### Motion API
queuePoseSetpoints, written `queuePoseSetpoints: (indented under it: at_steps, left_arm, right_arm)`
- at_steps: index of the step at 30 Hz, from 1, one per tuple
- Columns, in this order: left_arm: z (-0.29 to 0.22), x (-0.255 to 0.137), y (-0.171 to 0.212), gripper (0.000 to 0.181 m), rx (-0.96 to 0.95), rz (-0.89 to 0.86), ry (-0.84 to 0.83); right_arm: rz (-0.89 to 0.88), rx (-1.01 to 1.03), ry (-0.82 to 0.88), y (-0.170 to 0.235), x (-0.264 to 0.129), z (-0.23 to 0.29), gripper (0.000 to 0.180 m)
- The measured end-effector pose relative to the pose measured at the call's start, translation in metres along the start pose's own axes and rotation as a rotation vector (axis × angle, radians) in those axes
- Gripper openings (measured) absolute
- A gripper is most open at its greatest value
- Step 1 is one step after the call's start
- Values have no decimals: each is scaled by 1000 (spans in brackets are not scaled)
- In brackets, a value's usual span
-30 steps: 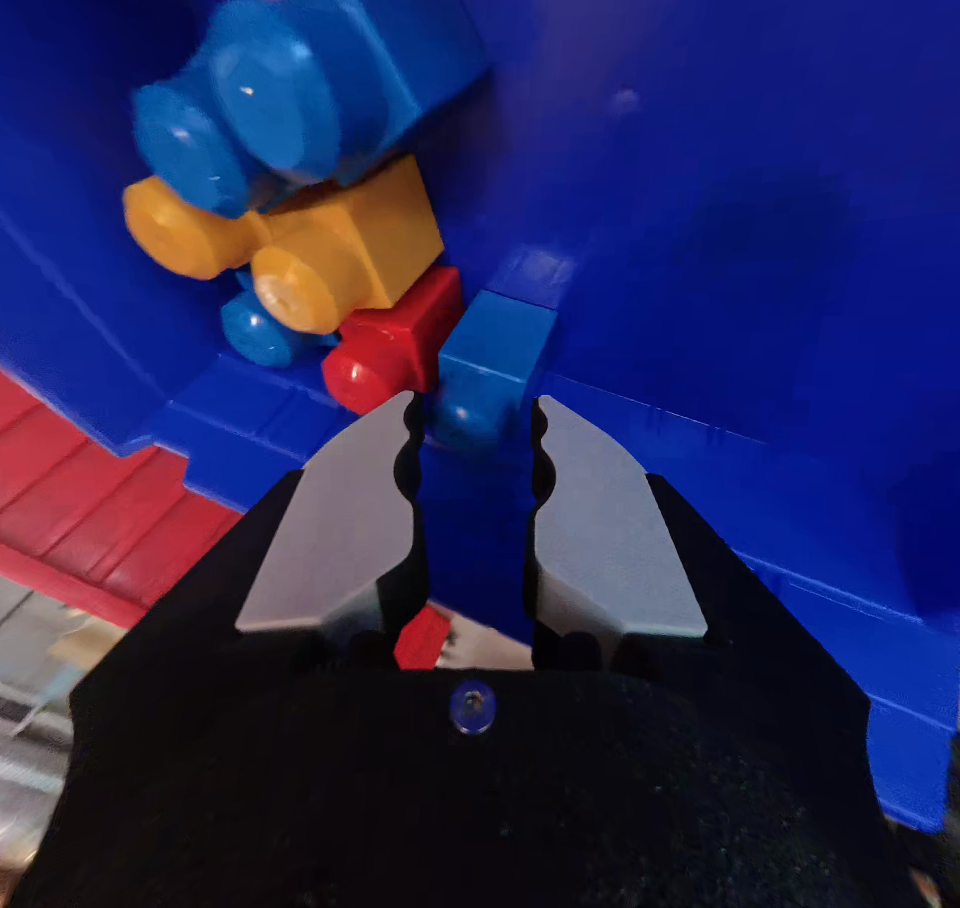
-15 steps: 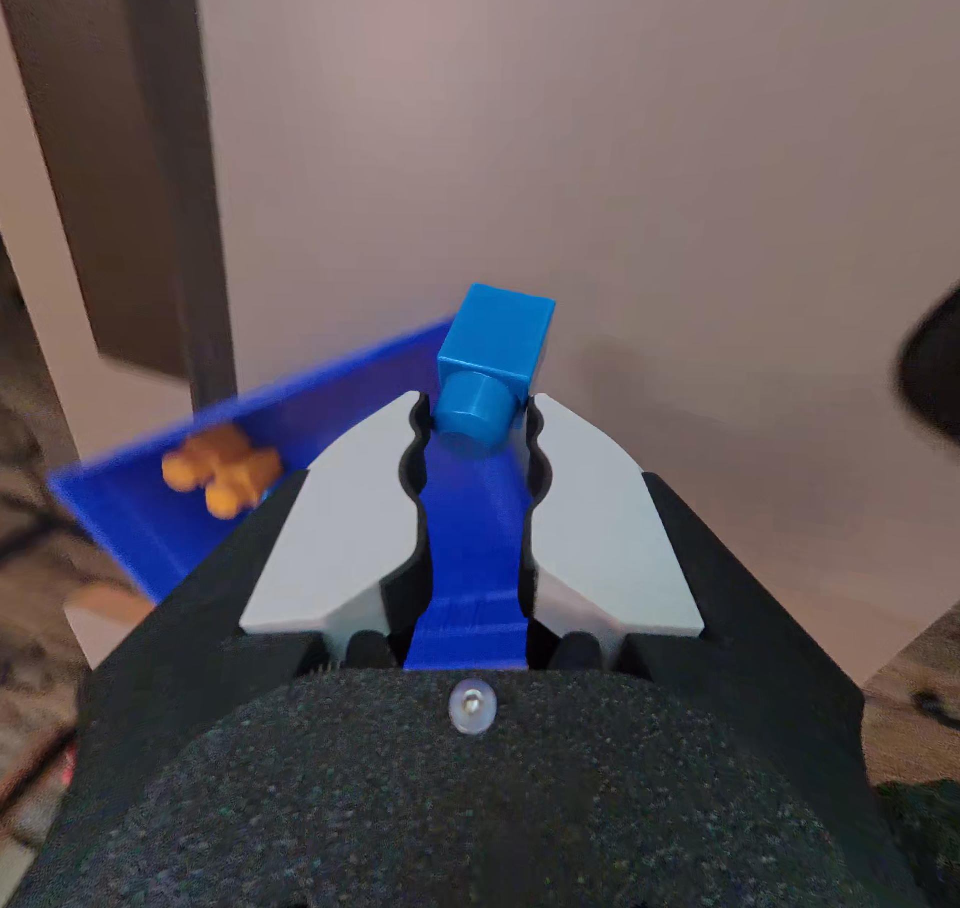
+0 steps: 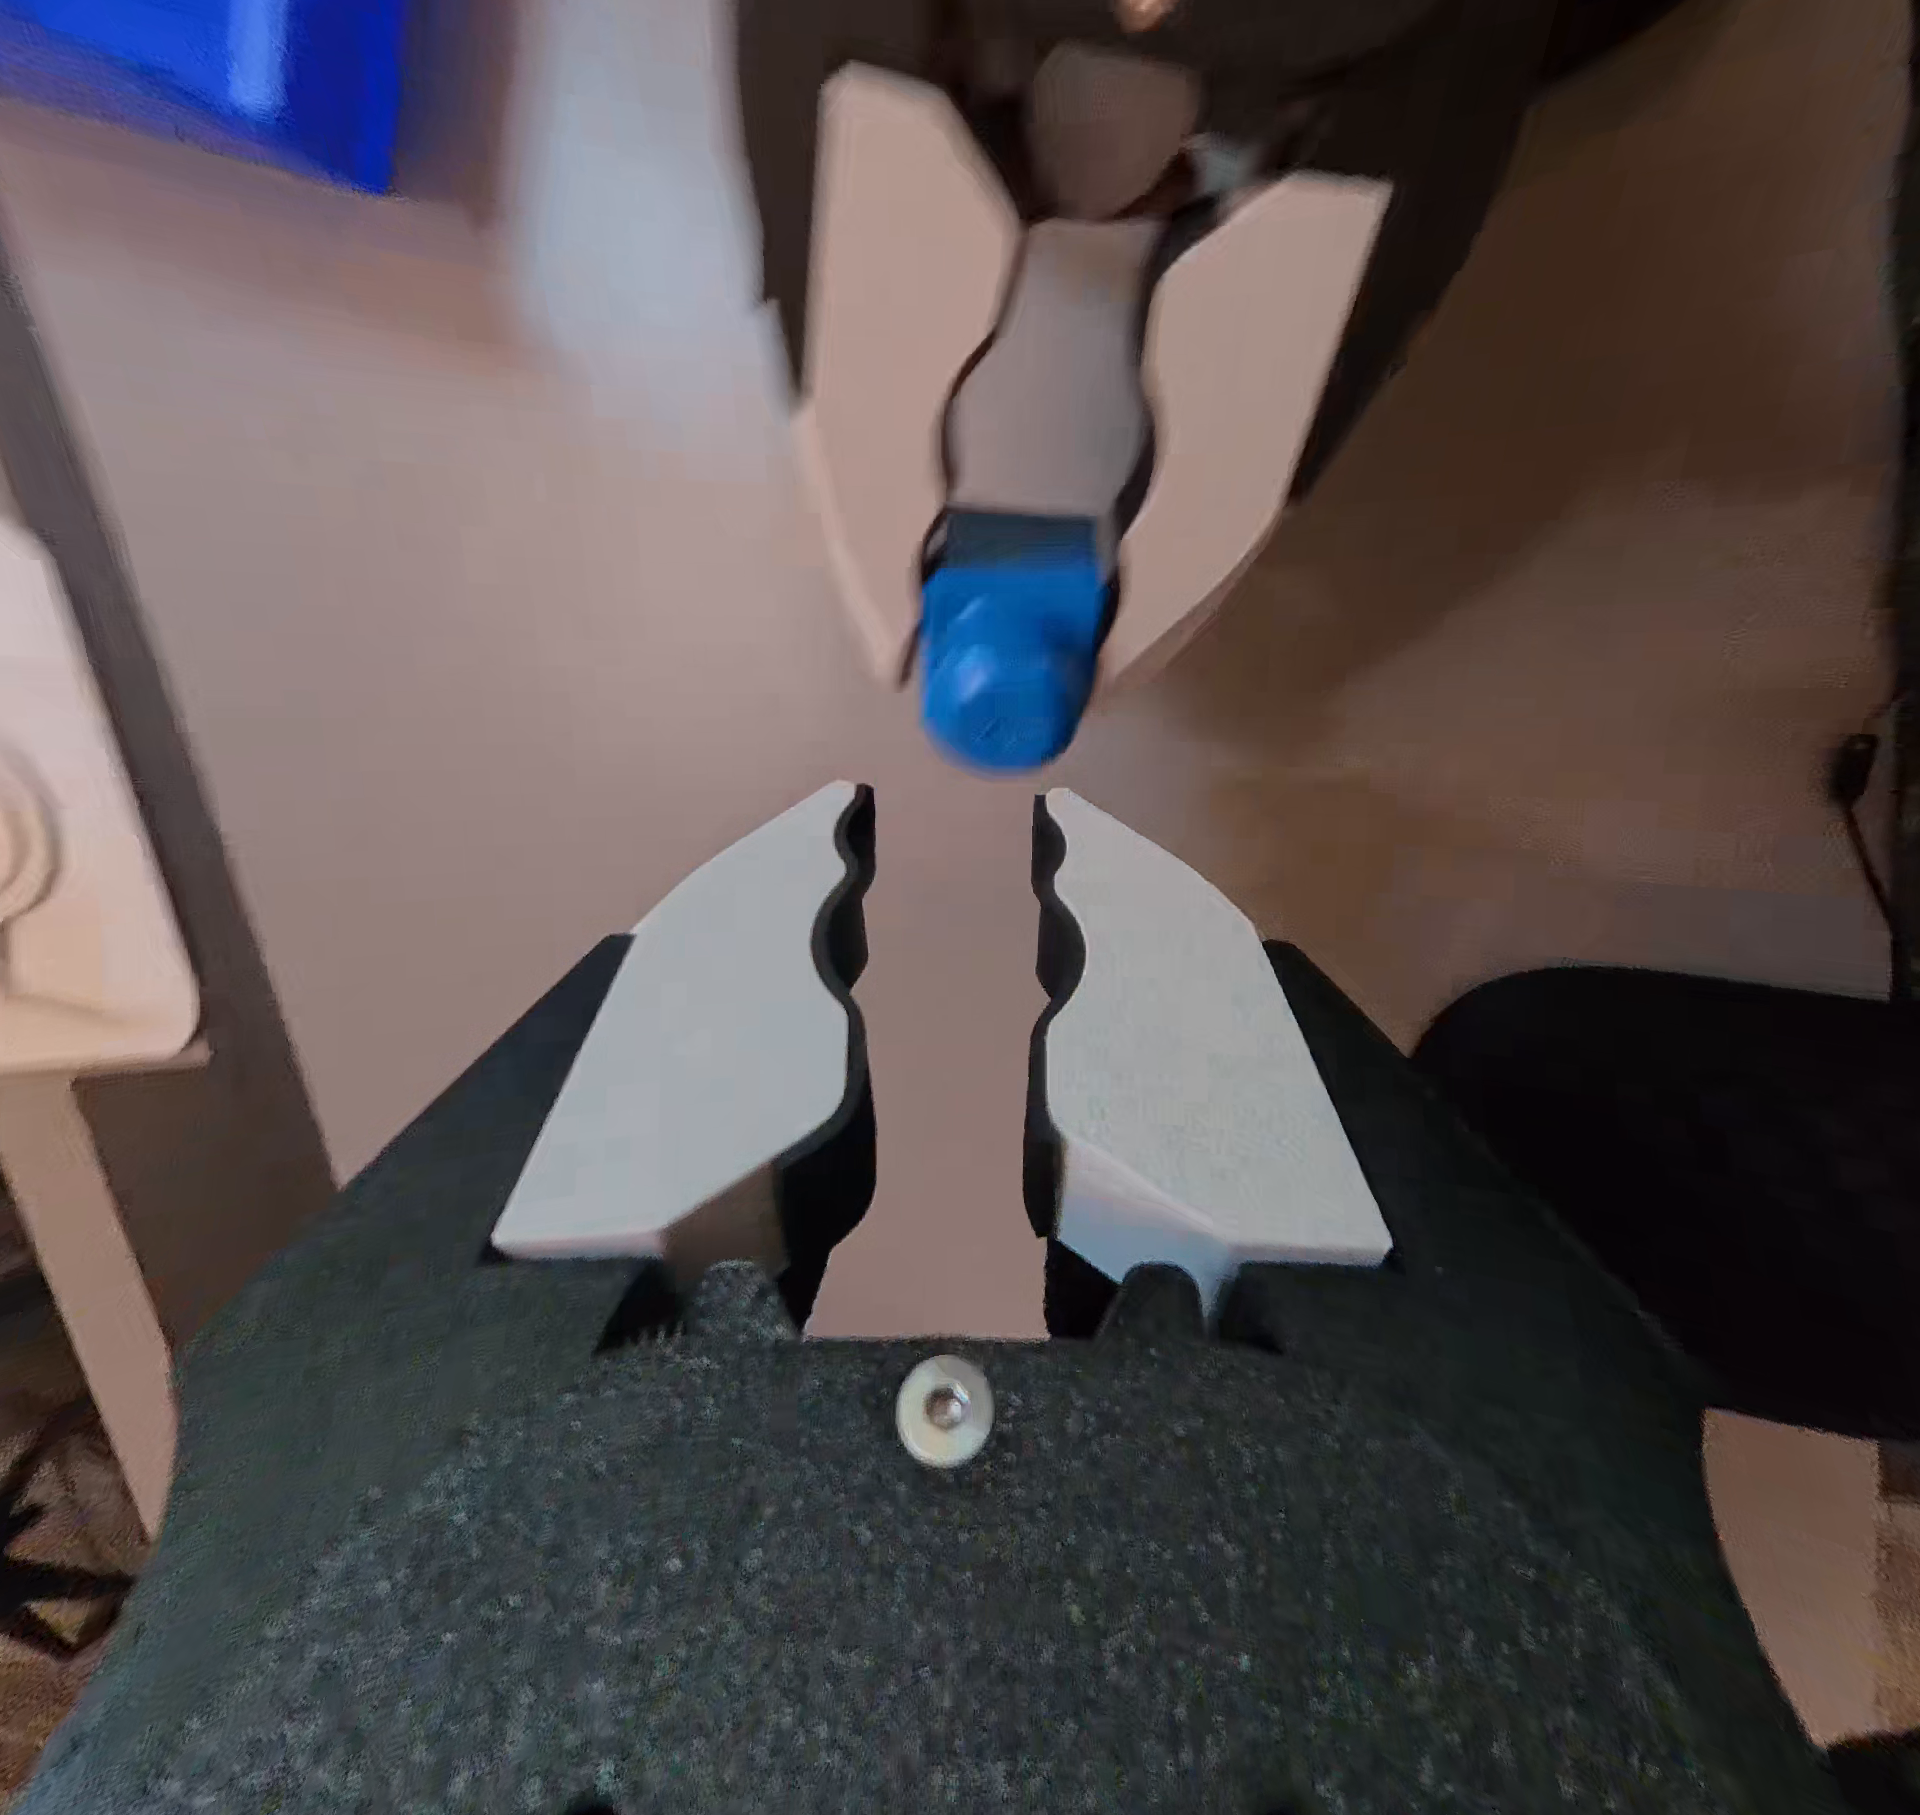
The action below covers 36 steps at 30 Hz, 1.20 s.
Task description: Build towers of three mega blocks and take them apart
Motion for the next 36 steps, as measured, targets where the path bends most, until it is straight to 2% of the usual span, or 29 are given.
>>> queuePoseSetpoints:
  at_steps: [4,8,11,13,16,18,22,26,33,36]
  left_arm:
    - [45,-37,57,30,-230,-87,-192]
    - [96,-75,148,28,-549,-138,-450]
    - [118,-92,224,29,-769,-68,-564]
    - [122,-95,266,29,-891,-17,-571]
    - [123,-92,315,33,-980,165,-576]
    - [123,-85,341,34,-1016,284,-561]
    - [124,-73,377,38,-1024,493,-538]
    - [130,-66,402,41,-1014,657,-489]
    - [132,-43,426,50,-937,835,-338]
    - [132,-29,429,43,-862,930,-333]
  right_arm:
    - [-32,91,-13,18,-10,-16,37]
    - [47,209,-98,43,2,-26,37]
    - [120,217,-152,53,7,-25,37]
    - [179,172,-165,58,6,-23,37]
    - [309,95,-200,67,2,-20,38]
    - [323,96,-225,71,-1,-19,40]
    - [341,93,-238,74,-7,-21,46]
    - [274,116,-247,70,-11,-23,48]
    - [210,109,-257,64,-14,-22,49]
    - [214,100,-253,64,-13,-21,50]
Point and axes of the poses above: each gripper's, where its closed fingertips meet, x out along the fingers, y out of its underside, z = x × y across the jaws, the point moved 10 cm from there along -x, back along the fingers, and after that the axes turned 2 degrees about z, right-handed, at the moved point
